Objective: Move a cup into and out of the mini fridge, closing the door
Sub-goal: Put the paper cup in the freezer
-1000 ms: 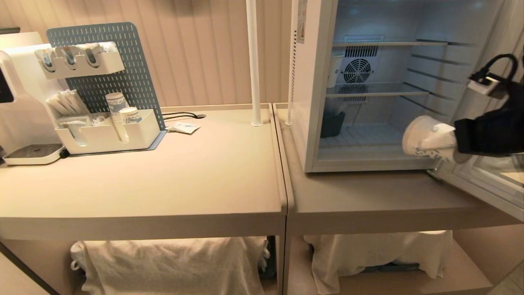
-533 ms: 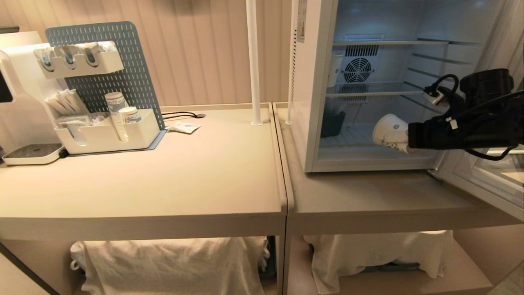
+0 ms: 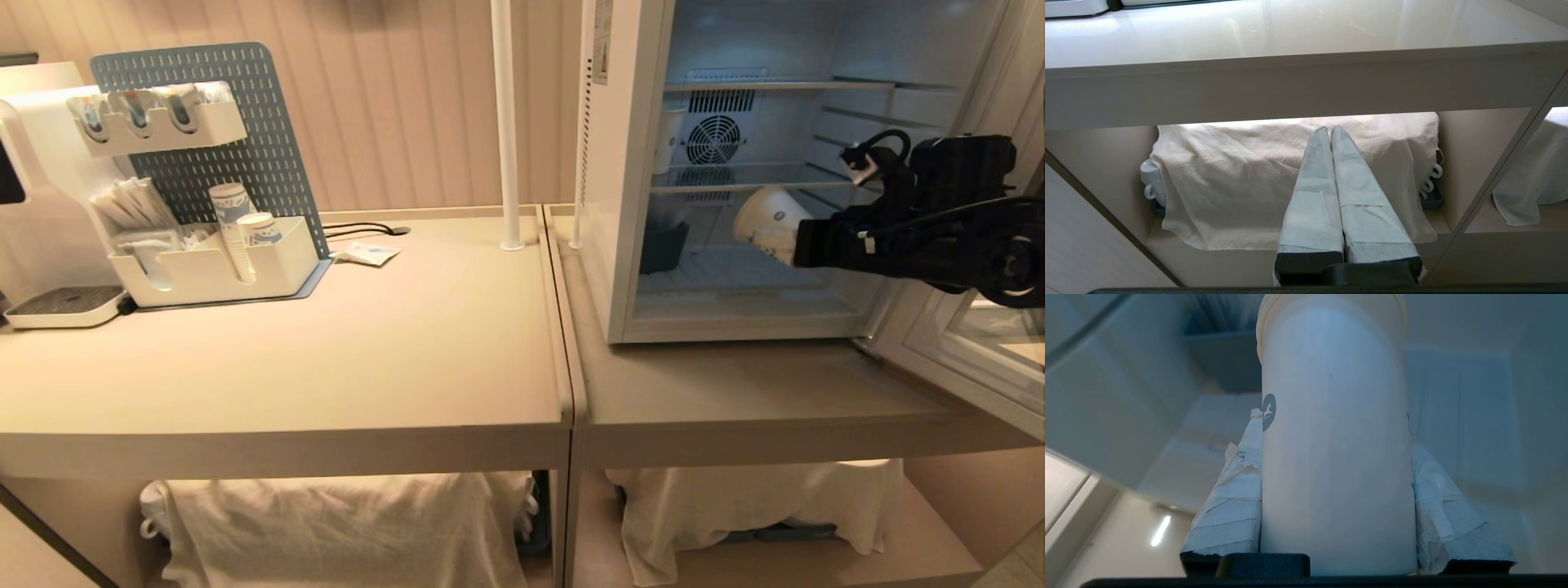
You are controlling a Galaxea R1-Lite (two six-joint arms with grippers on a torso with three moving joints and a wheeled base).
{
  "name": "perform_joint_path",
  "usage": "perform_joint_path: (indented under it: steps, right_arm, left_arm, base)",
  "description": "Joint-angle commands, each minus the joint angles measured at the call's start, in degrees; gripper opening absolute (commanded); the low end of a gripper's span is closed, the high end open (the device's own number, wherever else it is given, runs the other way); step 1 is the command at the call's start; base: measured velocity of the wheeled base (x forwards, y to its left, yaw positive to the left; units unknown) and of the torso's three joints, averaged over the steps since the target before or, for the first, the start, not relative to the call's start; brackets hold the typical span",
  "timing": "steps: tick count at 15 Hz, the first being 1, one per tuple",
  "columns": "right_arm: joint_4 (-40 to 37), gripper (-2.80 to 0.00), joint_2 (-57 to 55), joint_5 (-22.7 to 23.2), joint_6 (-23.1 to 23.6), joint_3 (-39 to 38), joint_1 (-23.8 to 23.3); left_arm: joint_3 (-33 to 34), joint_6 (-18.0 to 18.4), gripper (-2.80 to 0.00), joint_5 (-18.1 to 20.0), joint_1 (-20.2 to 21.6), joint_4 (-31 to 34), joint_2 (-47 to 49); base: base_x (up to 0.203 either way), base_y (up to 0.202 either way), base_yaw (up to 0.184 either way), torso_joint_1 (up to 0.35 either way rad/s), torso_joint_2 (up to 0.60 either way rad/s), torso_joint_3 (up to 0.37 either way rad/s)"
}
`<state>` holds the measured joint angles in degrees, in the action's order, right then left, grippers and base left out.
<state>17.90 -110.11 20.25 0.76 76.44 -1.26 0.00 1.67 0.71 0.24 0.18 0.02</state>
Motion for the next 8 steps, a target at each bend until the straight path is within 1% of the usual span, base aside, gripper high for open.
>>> perform_joint_path:
  steps: [1,3,8]
  right_arm:
    - [4.0,-2.80,-1.4,0.1,0.5,-0.7,0.5]
    - [6.3,-2.80,-2.7,-0.2,2.3,-1.2,0.5]
    - [9.4,-2.80,-4.6,-0.3,2.5,-1.5,0.5]
  left_arm:
    - [0.0,0.0,-2.80,0.0,0.0,0.0,0.0]
    - [0.0,0.0,-2.80,0.0,0.0,0.0,0.0]
    - [0.0,0.0,-2.80,0.0,0.0,0.0,0.0]
  base:
    - [0.000,0.000,0.000,0.000,0.00,0.000]
    - [0.000,0.000,0.000,0.000,0.00,0.000]
    - [0.000,0.000,0.000,0.000,0.00,0.000]
